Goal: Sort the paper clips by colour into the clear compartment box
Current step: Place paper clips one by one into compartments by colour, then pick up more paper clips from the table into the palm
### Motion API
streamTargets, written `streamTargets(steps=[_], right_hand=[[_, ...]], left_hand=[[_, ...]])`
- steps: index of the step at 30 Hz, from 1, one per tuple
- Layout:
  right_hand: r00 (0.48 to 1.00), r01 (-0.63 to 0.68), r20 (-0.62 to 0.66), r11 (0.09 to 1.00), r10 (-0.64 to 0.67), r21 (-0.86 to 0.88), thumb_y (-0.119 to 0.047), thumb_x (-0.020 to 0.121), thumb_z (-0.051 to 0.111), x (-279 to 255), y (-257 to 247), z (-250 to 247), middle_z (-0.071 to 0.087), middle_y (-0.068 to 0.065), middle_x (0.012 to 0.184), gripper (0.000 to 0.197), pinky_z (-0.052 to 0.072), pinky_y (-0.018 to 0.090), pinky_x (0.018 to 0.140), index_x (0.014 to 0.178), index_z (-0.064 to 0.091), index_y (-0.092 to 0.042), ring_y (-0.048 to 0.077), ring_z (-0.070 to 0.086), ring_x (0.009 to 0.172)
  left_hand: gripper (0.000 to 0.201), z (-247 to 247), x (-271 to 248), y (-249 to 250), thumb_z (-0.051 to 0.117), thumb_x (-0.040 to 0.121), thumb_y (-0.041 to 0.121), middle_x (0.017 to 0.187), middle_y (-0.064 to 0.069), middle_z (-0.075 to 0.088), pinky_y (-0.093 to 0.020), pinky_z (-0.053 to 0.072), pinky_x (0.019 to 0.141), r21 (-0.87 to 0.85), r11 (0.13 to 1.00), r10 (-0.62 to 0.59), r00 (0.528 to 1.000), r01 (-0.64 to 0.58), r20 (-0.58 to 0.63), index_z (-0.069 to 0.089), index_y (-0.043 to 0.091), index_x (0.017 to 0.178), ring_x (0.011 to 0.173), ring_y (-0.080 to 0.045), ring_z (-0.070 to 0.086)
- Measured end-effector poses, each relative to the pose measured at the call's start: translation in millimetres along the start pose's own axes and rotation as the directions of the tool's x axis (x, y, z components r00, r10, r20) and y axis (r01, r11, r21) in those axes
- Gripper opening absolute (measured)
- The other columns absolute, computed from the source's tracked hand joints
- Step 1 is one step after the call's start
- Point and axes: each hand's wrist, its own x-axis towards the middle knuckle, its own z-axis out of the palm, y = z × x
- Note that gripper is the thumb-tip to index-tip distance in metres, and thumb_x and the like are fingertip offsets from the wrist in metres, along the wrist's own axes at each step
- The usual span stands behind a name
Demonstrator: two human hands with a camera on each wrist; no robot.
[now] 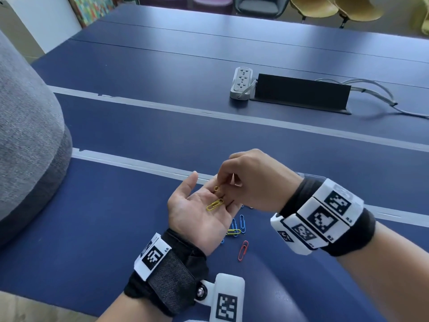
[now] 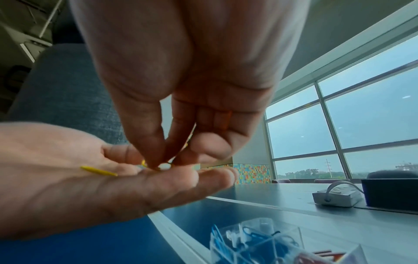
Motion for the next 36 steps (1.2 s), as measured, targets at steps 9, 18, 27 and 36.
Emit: streamTargets(steps=[9,18,27,36], right_hand=[[0.988,0.137,0.061,0.989,-0.140,0.050,-0.017,0.081,0.061,-12,-2,19,0.065,0.000,0.094,0.014,0.050,0.036,0.069,0.090,0.071,-0.021,0.022,0.059,0.083],[0.990,0.048,-0.136,0.983,-0.024,0.178,-0.016,0.074,0.063,-23,2,7,0.067,-0.004,0.068,0.006,0.045,0.021,0.061,0.077,0.068,-0.016,0.010,0.055,0.057],[0.893,-0.451,-0.010,0.892,0.451,-0.012,-0.018,0.078,0.069,-28,63,-10,0.072,0.004,0.083,0.006,0.052,0.029,0.078,0.081,0.074,-0.018,0.022,0.064,0.081],[0.966,-0.254,0.051,0.967,0.254,-0.005,-0.010,0.080,0.054,-48,31,5,0.068,-0.001,0.090,0.025,0.049,0.032,0.078,0.096,0.069,-0.022,0.019,0.059,0.083]], left_hand=[[0.055,5,1,0,0.037,0.091,0.047,0.089,-0.012,0.068,-0.022,0.041,0.065,-0.016,1.000,-0.013,0.996,0.012,-0.089,0.057,0.007,0.122,0.067,-0.018,0.058],[0.046,5,1,2,0.041,0.090,0.041,0.109,-0.016,0.066,-0.041,0.050,0.085,0.053,0.998,-0.020,0.999,0.022,-0.037,0.058,0.009,0.118,0.099,-0.031,0.065],[0.033,2,4,10,0.048,0.081,0.030,0.097,-0.014,0.067,-0.044,0.048,0.088,0.049,0.998,0.038,0.999,-0.038,0.003,0.064,0.008,0.101,0.087,-0.033,0.068],[0.017,8,-1,50,0.054,0.080,0.011,0.078,-0.002,0.065,-0.025,0.054,0.055,0.535,0.840,0.113,0.994,-0.092,-0.007,0.061,0.015,0.095,0.058,-0.015,0.062]])
